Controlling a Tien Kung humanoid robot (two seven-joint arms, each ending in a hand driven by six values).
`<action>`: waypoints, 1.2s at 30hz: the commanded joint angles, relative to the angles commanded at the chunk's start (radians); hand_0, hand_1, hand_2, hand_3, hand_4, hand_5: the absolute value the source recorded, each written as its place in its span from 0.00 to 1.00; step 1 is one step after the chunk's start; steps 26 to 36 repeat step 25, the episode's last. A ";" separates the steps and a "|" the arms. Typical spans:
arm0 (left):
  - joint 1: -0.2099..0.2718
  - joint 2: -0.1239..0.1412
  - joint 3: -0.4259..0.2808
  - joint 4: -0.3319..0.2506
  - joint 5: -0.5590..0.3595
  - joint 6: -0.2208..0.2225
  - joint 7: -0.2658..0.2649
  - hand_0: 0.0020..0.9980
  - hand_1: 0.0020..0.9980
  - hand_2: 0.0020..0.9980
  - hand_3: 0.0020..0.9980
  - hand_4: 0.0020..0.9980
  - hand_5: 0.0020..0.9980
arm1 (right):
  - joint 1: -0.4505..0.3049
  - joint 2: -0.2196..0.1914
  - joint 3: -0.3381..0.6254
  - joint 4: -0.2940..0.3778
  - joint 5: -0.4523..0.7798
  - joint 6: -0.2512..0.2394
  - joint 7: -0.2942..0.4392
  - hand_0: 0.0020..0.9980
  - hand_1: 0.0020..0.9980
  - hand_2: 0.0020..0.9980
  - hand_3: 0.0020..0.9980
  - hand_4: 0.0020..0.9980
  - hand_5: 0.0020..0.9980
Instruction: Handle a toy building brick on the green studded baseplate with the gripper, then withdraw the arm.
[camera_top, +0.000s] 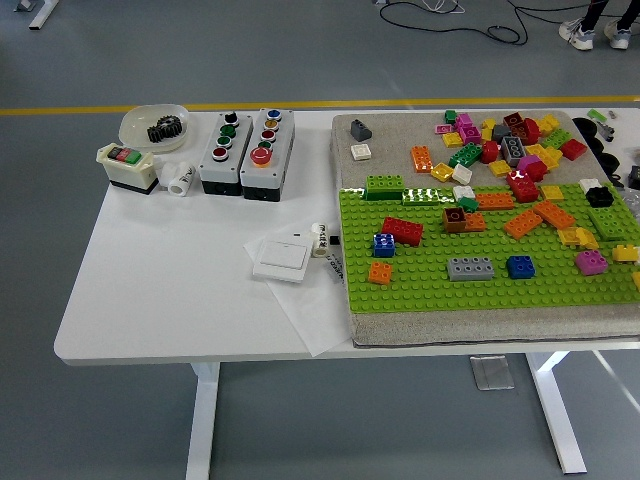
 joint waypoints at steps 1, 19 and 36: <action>0.000 0.000 0.000 0.000 0.000 0.000 0.000 0.82 0.88 0.88 0.79 0.83 0.70 | 0.000 0.000 0.000 0.000 0.000 0.001 0.000 0.86 0.80 0.81 0.83 1.00 0.88; -0.002 -0.001 0.000 0.000 0.000 0.000 0.000 0.82 0.88 0.88 0.79 0.83 0.70 | 0.001 -0.001 0.002 0.000 -0.006 0.021 -0.010 0.86 0.80 0.80 0.81 1.00 0.87; -0.003 -0.001 0.000 0.000 0.000 -0.001 0.000 0.82 0.88 0.88 0.78 0.83 0.70 | 0.002 -0.001 0.002 0.000 -0.007 0.024 -0.013 0.86 0.80 0.80 0.81 1.00 0.87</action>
